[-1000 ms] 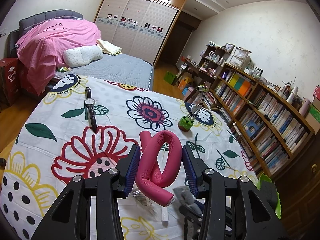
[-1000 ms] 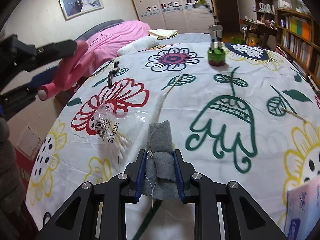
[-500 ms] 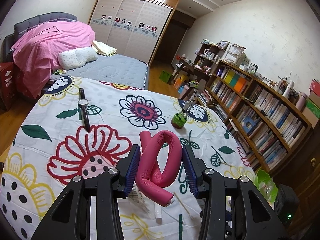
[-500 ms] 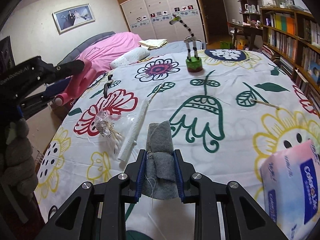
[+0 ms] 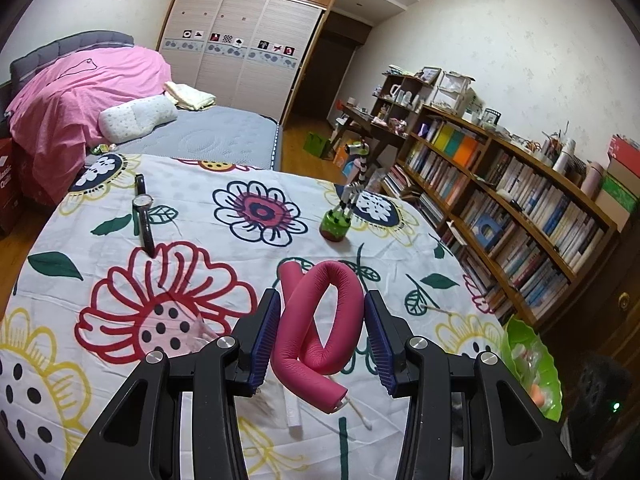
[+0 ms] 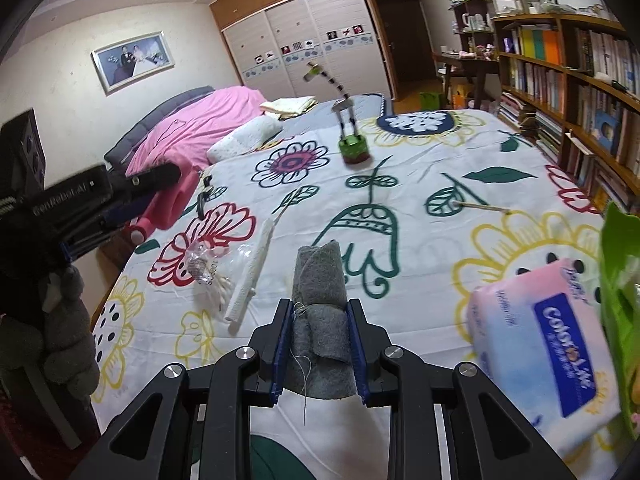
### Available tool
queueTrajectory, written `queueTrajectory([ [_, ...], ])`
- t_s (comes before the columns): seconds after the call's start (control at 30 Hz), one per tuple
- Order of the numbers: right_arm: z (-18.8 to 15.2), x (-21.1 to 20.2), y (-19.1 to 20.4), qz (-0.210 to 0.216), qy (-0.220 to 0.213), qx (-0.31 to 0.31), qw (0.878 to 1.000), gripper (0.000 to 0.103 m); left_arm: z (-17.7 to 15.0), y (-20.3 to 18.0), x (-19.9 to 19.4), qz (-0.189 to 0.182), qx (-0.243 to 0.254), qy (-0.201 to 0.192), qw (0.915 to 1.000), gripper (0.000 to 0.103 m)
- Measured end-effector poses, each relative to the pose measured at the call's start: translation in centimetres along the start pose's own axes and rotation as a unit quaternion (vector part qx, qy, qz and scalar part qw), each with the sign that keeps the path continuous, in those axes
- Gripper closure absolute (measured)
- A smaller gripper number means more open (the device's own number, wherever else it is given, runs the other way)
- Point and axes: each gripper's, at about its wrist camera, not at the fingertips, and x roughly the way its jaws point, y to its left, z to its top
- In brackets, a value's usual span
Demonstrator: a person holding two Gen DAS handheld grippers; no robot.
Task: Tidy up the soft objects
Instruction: 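Carry the pink curler and grey sock toward the green bowl with both tools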
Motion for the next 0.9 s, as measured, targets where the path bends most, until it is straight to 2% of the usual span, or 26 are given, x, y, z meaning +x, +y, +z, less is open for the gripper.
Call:
queueTrajectory([
  [0.5, -0.6, -4.0, -3.8, -0.048, -0.031, 0.035, 0.998, 0.075, -0.7, -1.7, 0.2, -0.013, 0.026, 0.007, 0.9996, 0.059],
  [0.9, -1.3, -8.0, -9.4, -0.115, -0.065, 0.083, 0.988, 0.075, -1.7, -3.3, 1.1, -0.020, 0.048, 0.023, 0.9984, 0.059],
])
